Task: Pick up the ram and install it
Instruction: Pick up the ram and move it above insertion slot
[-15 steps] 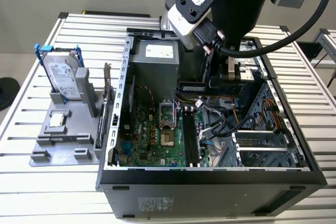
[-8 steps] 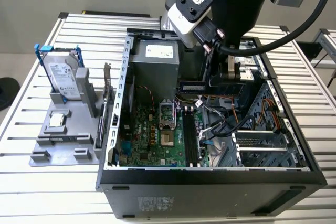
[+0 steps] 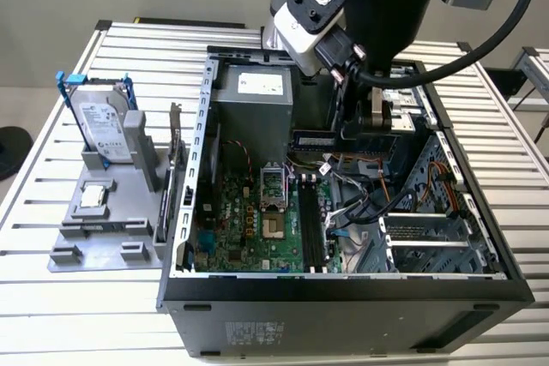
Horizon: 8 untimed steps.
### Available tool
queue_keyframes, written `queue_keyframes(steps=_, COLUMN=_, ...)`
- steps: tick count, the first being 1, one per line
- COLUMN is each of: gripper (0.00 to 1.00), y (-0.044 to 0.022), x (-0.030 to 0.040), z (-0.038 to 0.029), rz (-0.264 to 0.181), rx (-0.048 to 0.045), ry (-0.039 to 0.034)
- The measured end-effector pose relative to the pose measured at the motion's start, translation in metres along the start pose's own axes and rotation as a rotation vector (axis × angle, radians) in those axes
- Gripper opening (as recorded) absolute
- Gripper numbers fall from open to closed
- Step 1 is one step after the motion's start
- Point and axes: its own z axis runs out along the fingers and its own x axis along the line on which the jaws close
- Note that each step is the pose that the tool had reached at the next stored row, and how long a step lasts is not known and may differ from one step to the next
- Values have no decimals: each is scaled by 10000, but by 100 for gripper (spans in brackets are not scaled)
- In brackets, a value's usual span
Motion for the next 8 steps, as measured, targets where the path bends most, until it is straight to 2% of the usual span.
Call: queue_keyframes(steps=8, gripper=0, y=-21, x=123, z=1, rz=10, rx=0, ry=-2)
